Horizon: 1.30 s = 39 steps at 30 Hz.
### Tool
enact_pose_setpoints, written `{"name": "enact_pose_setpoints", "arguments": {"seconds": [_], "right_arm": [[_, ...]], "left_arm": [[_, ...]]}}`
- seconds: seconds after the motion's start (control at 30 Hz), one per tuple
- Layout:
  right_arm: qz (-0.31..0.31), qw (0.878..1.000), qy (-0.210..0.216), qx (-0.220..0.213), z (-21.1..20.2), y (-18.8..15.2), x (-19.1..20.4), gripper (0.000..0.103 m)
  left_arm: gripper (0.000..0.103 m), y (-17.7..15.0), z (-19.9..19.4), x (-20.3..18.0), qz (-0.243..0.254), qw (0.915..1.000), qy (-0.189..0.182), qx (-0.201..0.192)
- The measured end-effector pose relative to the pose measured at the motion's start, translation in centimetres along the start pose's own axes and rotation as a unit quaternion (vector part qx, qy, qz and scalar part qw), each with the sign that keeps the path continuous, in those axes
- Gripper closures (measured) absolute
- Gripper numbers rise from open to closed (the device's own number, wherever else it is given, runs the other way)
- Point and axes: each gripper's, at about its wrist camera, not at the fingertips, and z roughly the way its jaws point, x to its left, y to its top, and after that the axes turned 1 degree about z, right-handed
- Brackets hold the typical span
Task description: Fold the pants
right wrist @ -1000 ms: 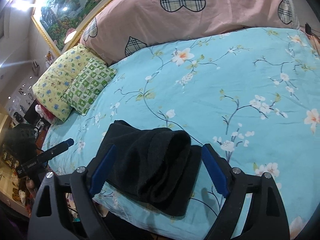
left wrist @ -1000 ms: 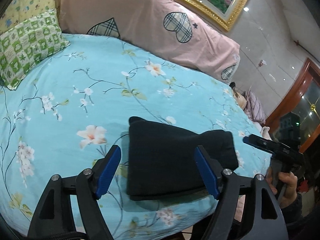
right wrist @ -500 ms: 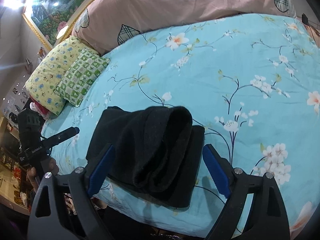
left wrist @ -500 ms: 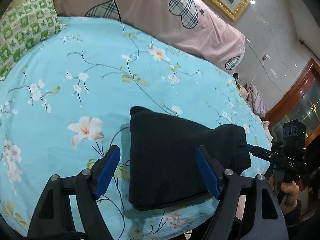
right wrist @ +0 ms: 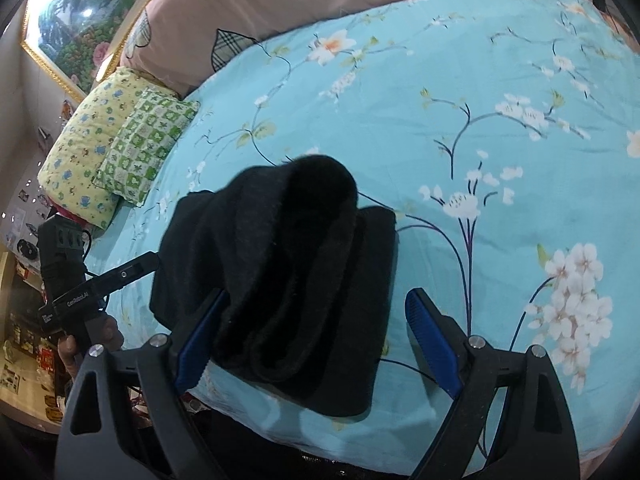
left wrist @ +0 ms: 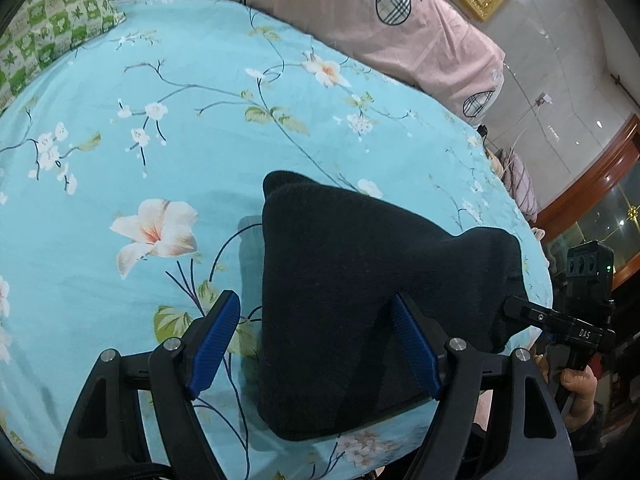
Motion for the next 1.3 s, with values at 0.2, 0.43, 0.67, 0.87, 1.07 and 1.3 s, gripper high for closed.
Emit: {"name": "enact_pose_setpoints", "arguments": {"seconds": [0.2, 0.43, 0.67, 0.87, 1.07, 1.3], "right_arm": [[0.022, 0.999, 0.03, 0.001, 0.9, -0.3, -1.0, 0.014], [0.022, 0.998, 0.062, -0.01, 1.3, -1.2, -2.1, 0.022], [0.015, 0.996, 0.086, -0.009, 2.0, -1.7, -1.5, 0.031], [-0.005, 0.996, 0.091, -0.009, 1.8, -1.7, -1.2, 0.038], [-0.005, 0.995, 0.098, -0.008, 1.6, -1.2, -1.0, 0.046], [-0.022, 0.994, 0.104, -0.008, 1.1, 1.0, 0.9, 0.051]], "left_arm": [[0.024, 0.0, 2.2, 1.0, -0.014, 0.9997, -0.009, 0.017], [0.023, -0.5, 3.8, 1.5, -0.017, 0.9995, -0.01, 0.023], [0.043, -0.5, 4.5, 0.9, -0.029, 0.999, -0.026, 0.023], [0.057, -0.5, 4.0, 0.2, -0.027, 0.9993, -0.023, 0.012], [0.069, 0.0, 2.4, -0.6, -0.024, 0.9994, -0.022, -0.009], [0.071, 1.3, -1.7, -2.0, -0.005, 0.998, -0.005, -0.063]]}}
